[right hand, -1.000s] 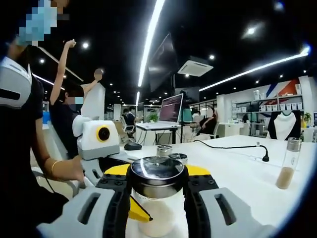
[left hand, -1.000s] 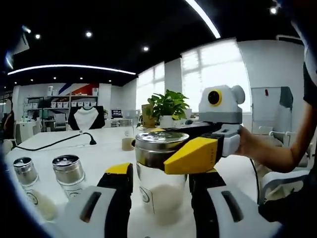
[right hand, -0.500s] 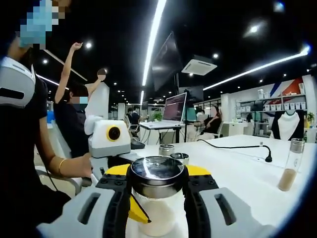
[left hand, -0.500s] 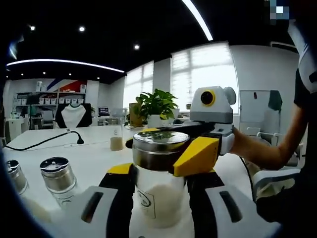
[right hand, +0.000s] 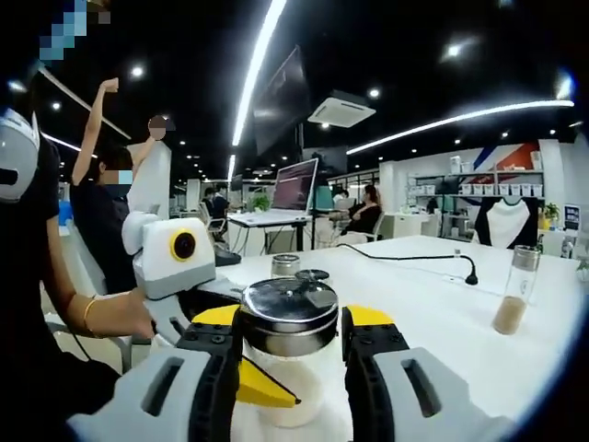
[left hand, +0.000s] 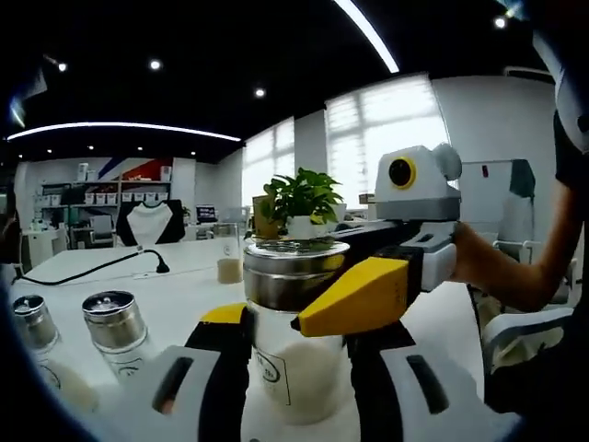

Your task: Rotate the seasoning bottle until the label or dispensing opening points toward the visible target arrow and the bottle remains upright within the marked orientation range

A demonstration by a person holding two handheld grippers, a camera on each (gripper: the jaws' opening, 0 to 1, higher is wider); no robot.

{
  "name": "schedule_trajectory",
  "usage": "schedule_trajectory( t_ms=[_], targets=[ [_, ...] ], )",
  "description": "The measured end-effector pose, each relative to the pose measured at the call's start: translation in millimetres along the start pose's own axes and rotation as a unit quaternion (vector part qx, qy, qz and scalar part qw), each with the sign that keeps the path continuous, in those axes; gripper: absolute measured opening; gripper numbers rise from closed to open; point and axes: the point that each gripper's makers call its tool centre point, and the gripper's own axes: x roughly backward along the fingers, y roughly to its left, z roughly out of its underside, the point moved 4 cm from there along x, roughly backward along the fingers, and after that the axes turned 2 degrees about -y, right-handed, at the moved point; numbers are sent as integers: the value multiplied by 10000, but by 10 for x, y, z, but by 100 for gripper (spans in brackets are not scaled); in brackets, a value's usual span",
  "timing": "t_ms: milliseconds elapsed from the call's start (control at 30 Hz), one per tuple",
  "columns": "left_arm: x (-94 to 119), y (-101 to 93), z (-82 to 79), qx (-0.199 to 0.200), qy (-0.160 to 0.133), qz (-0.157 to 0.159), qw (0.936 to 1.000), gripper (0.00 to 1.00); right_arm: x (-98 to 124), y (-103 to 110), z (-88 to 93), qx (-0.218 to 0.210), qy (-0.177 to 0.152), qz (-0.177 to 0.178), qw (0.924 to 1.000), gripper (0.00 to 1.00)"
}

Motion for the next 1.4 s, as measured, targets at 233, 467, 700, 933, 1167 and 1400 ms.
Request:
schedule_trajectory(
  t_ms=[233,467,700,933,1167,1400],
  targets=[
    [20,-18,3,-74,-109,-558,9984,43,44,40,12,-81,34,452,9989,42],
    [31,-12,2,-137,-65,-947,9954,43,61,71,-8,-178,18,656,9977,41],
    [50,-11,10,-158,-111,-1678,9856,43,19,115,20,-162,99,758,9969,42],
    [51,-30,23,-169,-105,-2026,9791,43,3,174,-39,-101,-22,834,9965,45],
    [50,-48,38,-484,11,-2252,9731,44,-27,122,-6,-14,111,924,9957,39],
    [74,-45,38,-520,41,-2279,9723,44,-42,143,-3,32,190,842,9963,38]
  ],
)
